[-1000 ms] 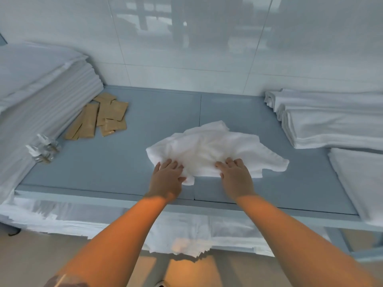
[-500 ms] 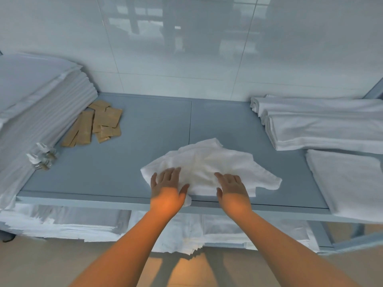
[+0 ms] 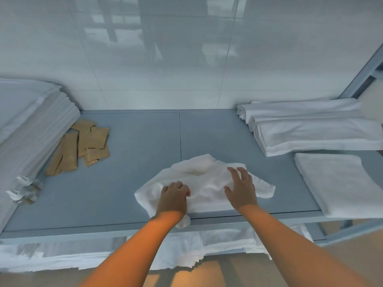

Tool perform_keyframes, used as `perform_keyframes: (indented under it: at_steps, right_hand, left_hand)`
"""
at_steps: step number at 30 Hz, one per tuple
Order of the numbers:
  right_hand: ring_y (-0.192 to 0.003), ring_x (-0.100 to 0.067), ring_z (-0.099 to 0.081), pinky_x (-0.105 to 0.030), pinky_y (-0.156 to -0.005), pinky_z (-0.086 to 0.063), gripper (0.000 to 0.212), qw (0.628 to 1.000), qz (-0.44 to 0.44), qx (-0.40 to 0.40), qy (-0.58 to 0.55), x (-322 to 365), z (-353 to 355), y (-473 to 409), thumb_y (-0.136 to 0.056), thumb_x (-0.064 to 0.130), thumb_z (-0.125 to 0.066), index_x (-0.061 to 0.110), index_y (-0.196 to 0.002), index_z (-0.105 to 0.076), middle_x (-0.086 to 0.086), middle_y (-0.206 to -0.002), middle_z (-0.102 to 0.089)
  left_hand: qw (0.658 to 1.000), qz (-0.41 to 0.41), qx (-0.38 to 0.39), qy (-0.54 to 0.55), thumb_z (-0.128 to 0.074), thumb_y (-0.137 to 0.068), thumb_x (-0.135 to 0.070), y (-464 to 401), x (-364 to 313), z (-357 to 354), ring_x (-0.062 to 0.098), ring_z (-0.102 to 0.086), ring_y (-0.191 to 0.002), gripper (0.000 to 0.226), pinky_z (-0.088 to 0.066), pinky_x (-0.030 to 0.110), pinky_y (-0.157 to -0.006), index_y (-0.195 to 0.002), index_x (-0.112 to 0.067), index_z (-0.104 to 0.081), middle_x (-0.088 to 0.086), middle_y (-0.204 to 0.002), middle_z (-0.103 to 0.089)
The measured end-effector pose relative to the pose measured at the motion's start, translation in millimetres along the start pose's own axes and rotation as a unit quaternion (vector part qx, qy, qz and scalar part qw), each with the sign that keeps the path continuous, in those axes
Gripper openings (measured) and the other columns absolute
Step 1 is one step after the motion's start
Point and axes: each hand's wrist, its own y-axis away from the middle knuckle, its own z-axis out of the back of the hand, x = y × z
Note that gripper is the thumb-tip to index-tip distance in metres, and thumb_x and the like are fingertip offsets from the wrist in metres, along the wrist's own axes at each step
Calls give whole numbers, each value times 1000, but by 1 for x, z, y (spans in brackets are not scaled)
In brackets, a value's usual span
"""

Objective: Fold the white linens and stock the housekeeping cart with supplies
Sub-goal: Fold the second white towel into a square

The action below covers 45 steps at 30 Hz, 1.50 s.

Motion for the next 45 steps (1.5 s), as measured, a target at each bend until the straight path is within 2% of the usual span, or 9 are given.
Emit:
perform_keyframes:
  at_steps: [3, 9, 15, 21, 24, 29, 33, 40, 45]
  right_hand:
    - [-141, -28, -21, -41, -110, -29, 65, 997, -53, 39, 35, -22, 4, 2, -91, 32, -58, 28, -148, -26, -7, -156, -18]
    - [-143, -29, -16, -42, -113, -26, 71, 998, -24, 42, 26, -27, 9, -10, -88, 34, -62, 28, -149, -25, -8, -157, -15]
    - [-133, -34, -36, -43, -108, -34, 83, 990, -104, 79, -52, -36, 10, -28, -87, 34, -66, 15, -151, -17, -13, -147, -36]
    - [-79, -27, -57, -33, -69, -42, 11, 982, -90, 1, -165, -41, 18, -29, -89, 16, -63, 9, -82, -61, -6, -78, -62]
    - [-84, -22, -59, -30, -77, -44, 13, 974, -49, -34, -217, -34, 28, -22, -91, 16, -63, 8, -94, -72, -3, -88, -69]
    - [-85, -19, -61, -20, -79, -44, 16, 962, 55, -85, -255, -6, 57, -8, -89, 7, -64, 5, -102, -74, -4, -92, -69]
    - [-80, -7, -62, -8, -76, -42, 14, 949, 125, -76, -278, 22, 87, -1, -89, 13, -67, 14, -99, -77, 4, -91, -73]
    - [-85, -13, -56, -18, -78, -40, 13, 948, 120, -148, -255, 38, 129, 7, -89, 6, -64, 11, -91, -76, -1, -91, -67]
    - [-61, 0, -52, -9, -58, -38, 19, 926, 122, -129, -334, 50, 145, 20, -93, 13, -60, 24, -78, -63, 10, -67, -60]
  left_hand:
    - [1000, 2, -9, -26, -50, -90, -20, 9, 1, -7, 19, -34, -122, 17, -24, 28, -100, -106, -24, -57, -4, -130, -40]
    - [997, -30, -67, -13, -60, -87, -36, -18, -15, 5, 26, -15, -146, 70, -12, 46, -118, -147, -23, -27, 4, -157, -19]
    - [1000, 3, -3, -28, -43, -98, -22, -38, -28, -9, 17, -52, -112, 30, -28, 30, -95, -127, -24, -51, -6, -116, -57]
    - [998, 18, 32, -57, -38, -100, -30, -17, -33, -20, 13, -51, -104, 22, -24, 27, -86, -112, -27, -57, -11, -103, -57]
    - [998, 23, 18, -47, -40, -98, -41, -15, -44, -7, 13, -53, -102, 27, -24, 29, -84, -103, -27, -62, -11, -94, -54]
    - [992, -63, -96, 56, -51, -96, -34, -30, -74, 37, 19, -46, -122, 35, -29, 33, -97, -130, -25, -52, -5, -131, -51]
    - [971, -194, -82, 115, -43, -100, -20, -48, -104, 80, 11, -27, -137, 41, -22, 30, -105, -140, -28, -43, -9, -149, -36]
    - [967, -210, -126, 65, -40, -91, -37, -50, -117, 129, 20, -54, -92, 34, -28, 31, -88, -98, -15, -66, -1, -91, -65]
    - [952, -238, -164, 100, -50, -90, -38, -34, -123, 146, 16, -51, -87, 24, -24, 24, -82, -96, -20, -65, -3, -87, -60]
